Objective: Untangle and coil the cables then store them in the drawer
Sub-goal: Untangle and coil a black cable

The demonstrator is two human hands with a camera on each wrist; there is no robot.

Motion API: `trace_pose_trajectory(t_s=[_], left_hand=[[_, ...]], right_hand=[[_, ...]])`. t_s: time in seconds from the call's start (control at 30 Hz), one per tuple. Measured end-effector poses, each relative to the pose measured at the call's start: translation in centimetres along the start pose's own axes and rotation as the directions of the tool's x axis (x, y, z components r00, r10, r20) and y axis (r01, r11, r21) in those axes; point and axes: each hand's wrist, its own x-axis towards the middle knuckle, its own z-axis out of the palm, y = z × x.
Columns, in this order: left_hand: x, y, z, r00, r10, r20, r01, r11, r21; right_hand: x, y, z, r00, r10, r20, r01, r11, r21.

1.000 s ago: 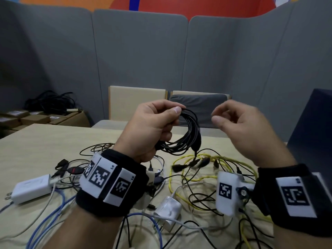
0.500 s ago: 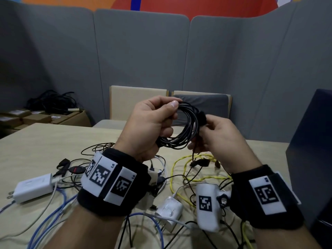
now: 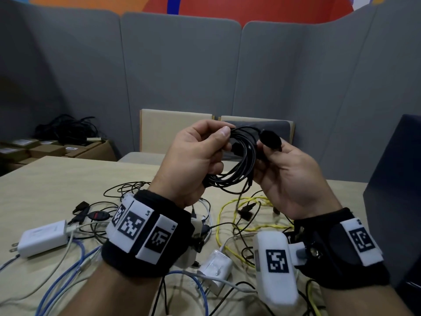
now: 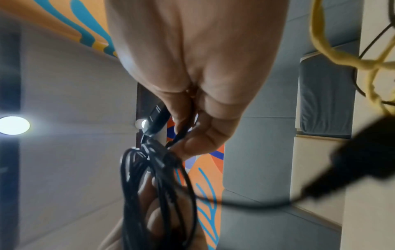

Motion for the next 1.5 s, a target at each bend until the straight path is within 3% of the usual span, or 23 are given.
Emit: trace_pose_trajectory(t_s=[0.27,0.47,0.6,0.83,1.1,1.2,1.23,1.3,1.37,1.5], left_hand=[[-0.4,-0.4,0.8,1.0,0.011,0.027,-0.012,0.999,0.038],[-0.7,0.0,1.0,0.997,0.057,0.057,-0.061,0.996,0.069],[-0.5,-0.6,0.9,0.998,0.04,0.048,-0.045,0.993,0.107],[0.0,-0.9,0.4,0.993,0.111,-0.034,-0.105,0.985,0.138],[0.2,-2.5,0.6,0.977,0.199,0.077,-0.212,0.936,0.282],[0.1,-2.6,0.6,0.973,0.205,0.101,-0.228,0.91,0.347],[0.1,-2.5,0.6,0.973,0.214,0.086,-0.231,0.897,0.376],[0.2,-2.4,0.3,0.967,0.251,0.031,-0.24,0.871,0.429],[0.5,-2.5,0.0,0.964,0.261,-0.043,-0.218,0.876,0.431],[0.8,-2.3,-0.8,0.943,0.284,-0.174,-0.197,0.898,0.394]], right_hand=[[-0.5,0.6,1.6,0.99,0.037,0.135,-0.045,0.997,0.055],[0.0,1.5,1.2,0.995,0.072,0.075,-0.071,0.997,-0.018],[0.0,1.1,1.2,0.99,0.119,0.073,-0.125,0.989,0.082],[-0.6,0.2,1.8,0.984,0.145,0.101,-0.167,0.951,0.261],[-0.9,1.7,3.2,0.986,0.139,0.093,-0.154,0.971,0.184],[-0.3,3.1,3.3,0.992,0.097,-0.079,-0.095,0.995,0.029],[-0.1,3.4,3.3,0.985,0.032,-0.169,-0.053,0.991,-0.122],[0.1,3.6,3.1,0.947,-0.205,-0.247,0.062,0.872,-0.486],[0.0,2.9,2.6,0.926,-0.359,-0.115,0.193,0.713,-0.674],[-0.8,1.2,1.7,0.936,-0.228,0.268,0.349,0.514,-0.783]])
